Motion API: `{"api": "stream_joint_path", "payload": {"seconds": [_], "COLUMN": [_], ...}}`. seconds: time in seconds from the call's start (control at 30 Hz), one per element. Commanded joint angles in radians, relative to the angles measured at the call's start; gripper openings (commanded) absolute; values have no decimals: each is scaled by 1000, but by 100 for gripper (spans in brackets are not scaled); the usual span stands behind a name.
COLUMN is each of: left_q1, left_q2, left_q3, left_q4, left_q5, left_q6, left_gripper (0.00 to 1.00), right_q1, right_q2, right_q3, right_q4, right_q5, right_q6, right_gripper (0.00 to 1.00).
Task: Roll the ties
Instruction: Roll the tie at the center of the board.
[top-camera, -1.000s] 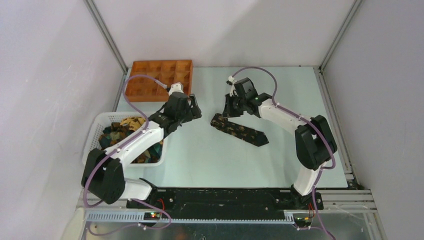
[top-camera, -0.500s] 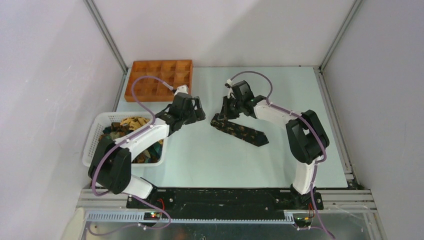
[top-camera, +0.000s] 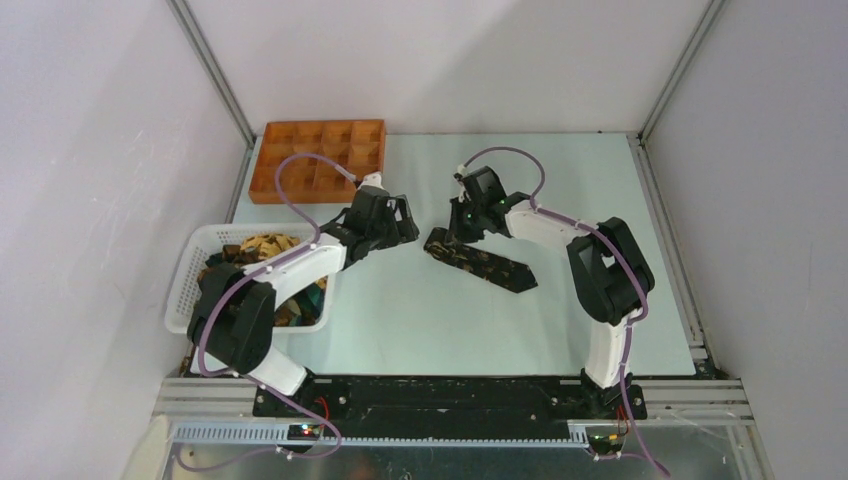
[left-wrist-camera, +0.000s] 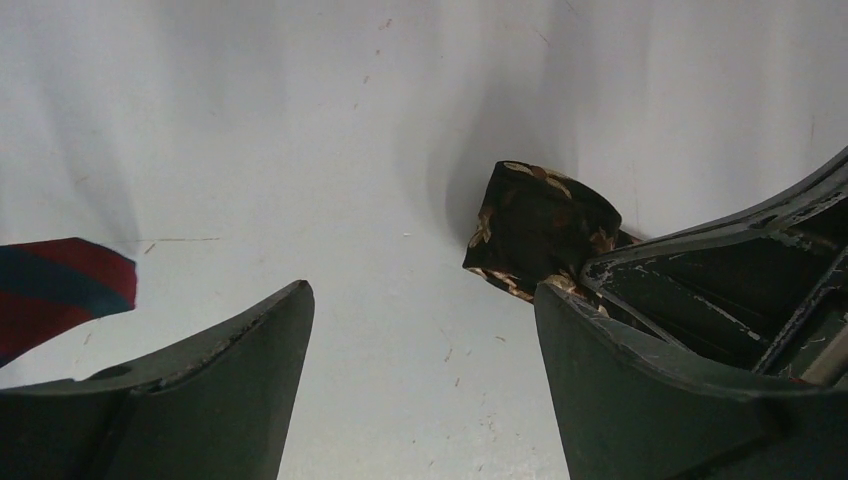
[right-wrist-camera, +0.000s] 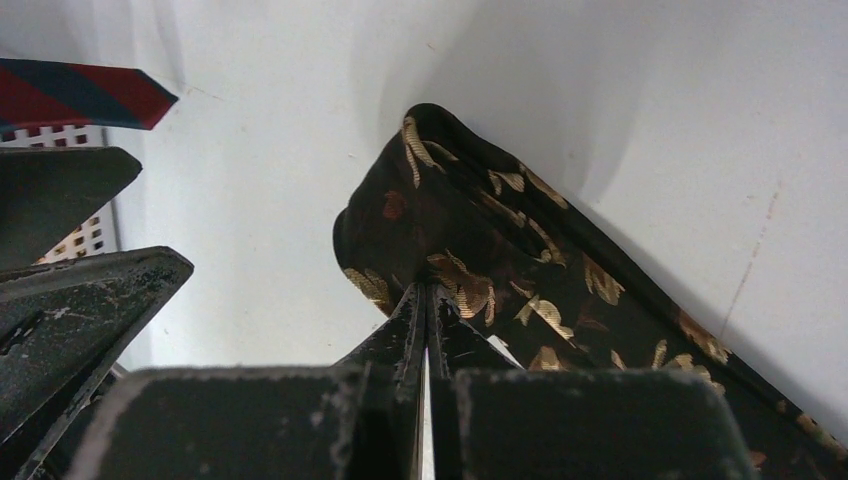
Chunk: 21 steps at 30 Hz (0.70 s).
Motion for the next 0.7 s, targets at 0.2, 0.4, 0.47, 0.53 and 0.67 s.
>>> {"api": "stream_joint_path", "payload": {"seconds": [0.2,0.4,0.47,0.53,0.67], "left_q1": [0,-29,-39,-45,-51], "left_q2": [60,112,128,143,180], "left_q3": [26,21,23,20,22], "left_q4": [182,267,285,308,355], "left_q5": [147,212,215,217,236], "left_q6": [-16,-22,-24,-26,-21], "left_gripper": [95,97,97,97,94], "right_q1": [3,-4,-9,-18,-32], "right_q2": [-31,-40,-43,-50,-50], "right_q3": [-62,-104,-116,-128,-144], "right_q4": [-51,-32,-24,-13,5], "right_q5": [103,97,93,87,71], "right_q6": [-12,1,5,11,19], "right_gripper": [0,0,0,0,0]}}
